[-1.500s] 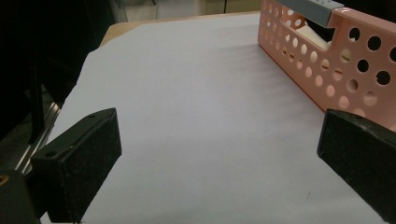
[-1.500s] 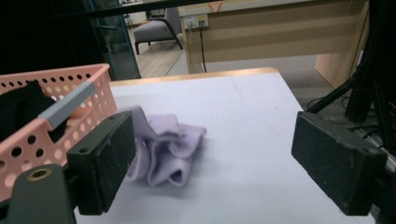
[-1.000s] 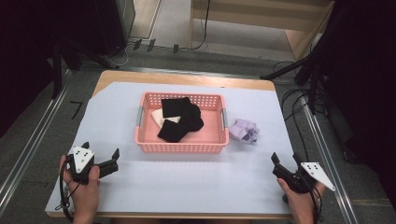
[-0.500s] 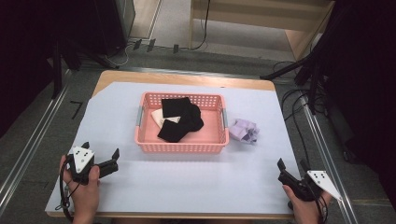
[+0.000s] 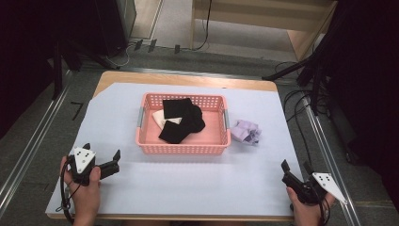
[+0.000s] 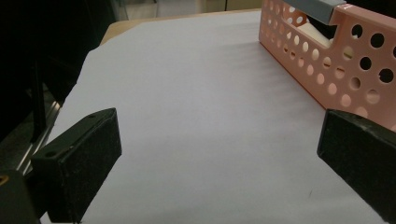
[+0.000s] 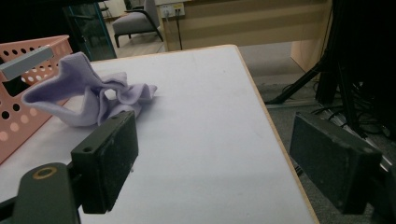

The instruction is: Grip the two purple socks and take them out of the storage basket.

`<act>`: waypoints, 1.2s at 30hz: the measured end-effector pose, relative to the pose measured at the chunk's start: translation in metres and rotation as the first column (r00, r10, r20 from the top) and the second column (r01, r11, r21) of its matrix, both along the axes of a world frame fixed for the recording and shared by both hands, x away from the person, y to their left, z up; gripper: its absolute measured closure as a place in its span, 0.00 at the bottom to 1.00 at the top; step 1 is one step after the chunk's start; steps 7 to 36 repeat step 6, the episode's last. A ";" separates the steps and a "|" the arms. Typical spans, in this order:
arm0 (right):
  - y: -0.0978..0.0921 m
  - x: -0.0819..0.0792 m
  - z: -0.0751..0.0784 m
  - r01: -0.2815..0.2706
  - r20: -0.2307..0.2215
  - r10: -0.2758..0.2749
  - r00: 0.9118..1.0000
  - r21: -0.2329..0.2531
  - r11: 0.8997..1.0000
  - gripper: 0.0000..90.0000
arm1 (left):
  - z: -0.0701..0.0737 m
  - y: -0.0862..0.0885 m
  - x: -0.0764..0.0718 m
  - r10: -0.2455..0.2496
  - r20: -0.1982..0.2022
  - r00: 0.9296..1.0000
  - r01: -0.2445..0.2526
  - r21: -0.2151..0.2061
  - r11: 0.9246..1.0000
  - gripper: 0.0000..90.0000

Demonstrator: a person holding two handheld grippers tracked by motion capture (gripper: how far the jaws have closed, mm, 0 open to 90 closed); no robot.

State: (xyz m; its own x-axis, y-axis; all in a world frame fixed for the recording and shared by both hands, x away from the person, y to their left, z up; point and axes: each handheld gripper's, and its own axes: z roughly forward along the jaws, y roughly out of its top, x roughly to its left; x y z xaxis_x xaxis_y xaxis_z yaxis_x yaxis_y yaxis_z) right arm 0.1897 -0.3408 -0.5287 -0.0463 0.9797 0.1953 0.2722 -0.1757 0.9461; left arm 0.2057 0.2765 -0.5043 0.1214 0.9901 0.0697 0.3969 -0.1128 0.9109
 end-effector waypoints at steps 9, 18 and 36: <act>0.000 -0.001 0.000 0.002 0.002 -0.002 1.000 0.023 1.000 0.17 | 0.000 0.000 0.000 0.001 -0.003 1.000 -0.001 -0.001 1.000 0.01; 0.000 -0.001 0.000 0.002 0.002 -0.002 1.000 0.023 1.000 0.17 | 0.000 0.000 0.000 0.001 -0.003 1.000 -0.001 -0.001 1.000 0.01; 0.000 -0.001 0.000 0.002 0.002 -0.002 1.000 0.023 1.000 0.17 | 0.000 0.000 0.000 0.001 -0.003 1.000 -0.001 -0.001 1.000 0.01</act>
